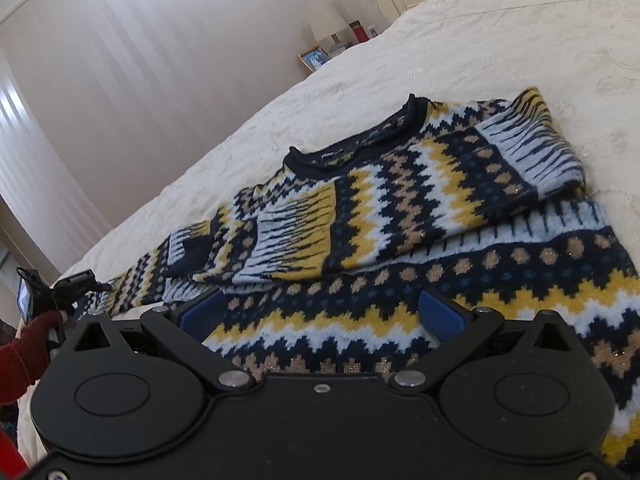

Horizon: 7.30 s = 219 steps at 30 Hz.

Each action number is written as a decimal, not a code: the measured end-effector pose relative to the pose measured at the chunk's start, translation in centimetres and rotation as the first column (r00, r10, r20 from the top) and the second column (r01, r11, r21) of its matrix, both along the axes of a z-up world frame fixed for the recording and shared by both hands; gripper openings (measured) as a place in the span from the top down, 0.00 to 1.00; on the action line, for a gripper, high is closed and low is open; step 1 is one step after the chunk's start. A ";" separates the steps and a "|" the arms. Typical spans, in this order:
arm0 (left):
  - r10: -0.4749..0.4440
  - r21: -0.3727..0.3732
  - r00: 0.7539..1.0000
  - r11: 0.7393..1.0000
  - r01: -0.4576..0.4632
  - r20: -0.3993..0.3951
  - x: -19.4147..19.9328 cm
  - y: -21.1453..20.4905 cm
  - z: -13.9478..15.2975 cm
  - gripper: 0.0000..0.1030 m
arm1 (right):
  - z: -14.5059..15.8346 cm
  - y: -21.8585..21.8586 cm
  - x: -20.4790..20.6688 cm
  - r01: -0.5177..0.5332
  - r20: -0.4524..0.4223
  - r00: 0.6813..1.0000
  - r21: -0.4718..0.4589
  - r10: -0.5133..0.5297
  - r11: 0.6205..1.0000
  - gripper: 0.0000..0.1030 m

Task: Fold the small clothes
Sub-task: 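Move the left gripper to the other sleeve cuff and grasp it, then lift the sleeve with the left gripper and fold it across the body, then grasp the navy cuff with the right gripper and lift it up, then lower the navy cuff onto the sweater body and open the right gripper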

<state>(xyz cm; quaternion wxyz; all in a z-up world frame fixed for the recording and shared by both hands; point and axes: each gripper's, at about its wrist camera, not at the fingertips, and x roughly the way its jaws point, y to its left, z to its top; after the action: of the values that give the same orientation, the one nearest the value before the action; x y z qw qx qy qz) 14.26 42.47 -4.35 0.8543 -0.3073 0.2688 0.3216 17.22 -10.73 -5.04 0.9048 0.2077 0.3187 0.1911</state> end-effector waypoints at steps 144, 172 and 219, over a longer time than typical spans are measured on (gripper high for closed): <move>-0.648 0.001 0.753 0.758 0.652 -0.111 7.4 -15.9 2.2 0.05 | 13.0 6.0 9.7 0.021 0.213 0.974 -0.444 0.083 0.896 0.90; -0.773 0.055 0.587 0.593 0.803 -0.240 5.9 -21.1 1.2 0.05 | 9.5 -4.0 11.5 0.181 0.095 0.982 -0.230 -0.163 0.956 0.90; -0.525 0.094 0.810 0.822 0.562 -0.261 6.9 -14.9 0.5 0.01 | 1.4 -8.9 7.5 0.243 -0.047 0.962 -0.299 -0.268 0.923 0.57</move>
<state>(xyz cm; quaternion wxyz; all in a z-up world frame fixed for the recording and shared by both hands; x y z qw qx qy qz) 21.21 27.59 -3.85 0.8972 -0.1067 0.4122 0.1169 24.74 -19.65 -3.62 0.9278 0.1208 0.3526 0.0134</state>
